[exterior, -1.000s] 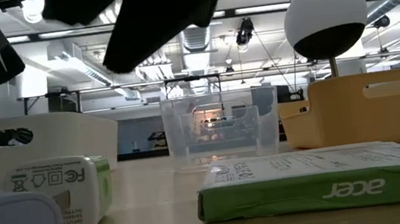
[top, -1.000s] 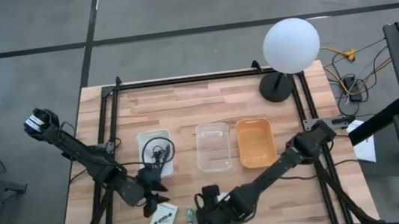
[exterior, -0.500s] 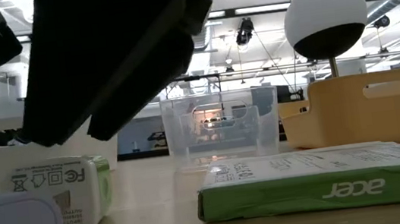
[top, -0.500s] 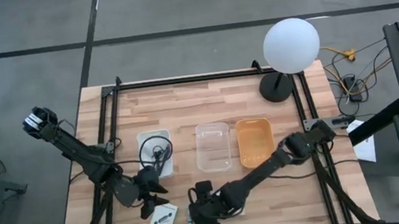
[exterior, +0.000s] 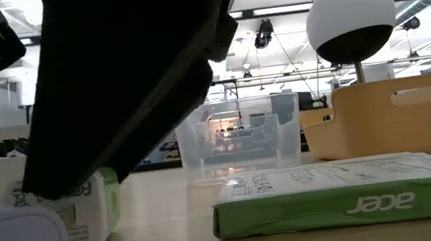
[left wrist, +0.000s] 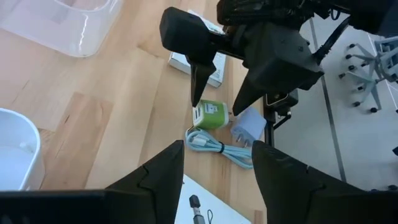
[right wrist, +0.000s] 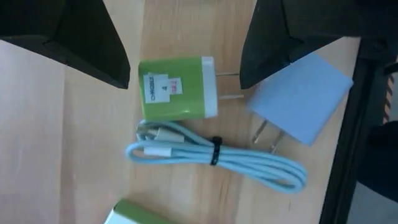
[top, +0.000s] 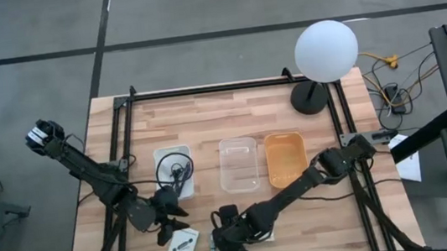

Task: Pick and place items into bin
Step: Put the green charger adapter into the transparent bin

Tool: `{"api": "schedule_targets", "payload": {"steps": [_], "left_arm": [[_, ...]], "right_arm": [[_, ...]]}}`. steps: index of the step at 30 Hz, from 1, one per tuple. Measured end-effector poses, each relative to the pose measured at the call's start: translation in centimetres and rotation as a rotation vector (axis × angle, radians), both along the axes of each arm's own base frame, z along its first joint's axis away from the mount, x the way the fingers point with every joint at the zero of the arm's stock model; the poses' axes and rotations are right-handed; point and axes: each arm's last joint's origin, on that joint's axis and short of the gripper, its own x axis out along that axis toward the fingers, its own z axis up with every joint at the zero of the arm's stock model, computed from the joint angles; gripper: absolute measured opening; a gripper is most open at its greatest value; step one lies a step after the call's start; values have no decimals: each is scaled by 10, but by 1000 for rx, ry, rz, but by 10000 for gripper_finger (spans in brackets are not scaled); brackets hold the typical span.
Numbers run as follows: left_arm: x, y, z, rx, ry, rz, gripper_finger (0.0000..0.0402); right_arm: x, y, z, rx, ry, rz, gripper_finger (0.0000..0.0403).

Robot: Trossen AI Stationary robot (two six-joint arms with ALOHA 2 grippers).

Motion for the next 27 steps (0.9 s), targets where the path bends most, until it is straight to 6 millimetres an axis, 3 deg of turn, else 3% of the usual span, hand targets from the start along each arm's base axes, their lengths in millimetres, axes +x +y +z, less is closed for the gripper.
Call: {"api": "schedule_targets", "payload": {"steps": [17,21,27], "left_arm": [[0,0,0,19,-8,-14,173],[0,0,0,19,-8,-14,173],[0,0,0,16,-11,-14,173]], "right_arm": [[2,-10,-12,54,26,-10,216],[5,-10,-1,68,27,-54,193],[3,-16,41,47,20,-232,166]]}}
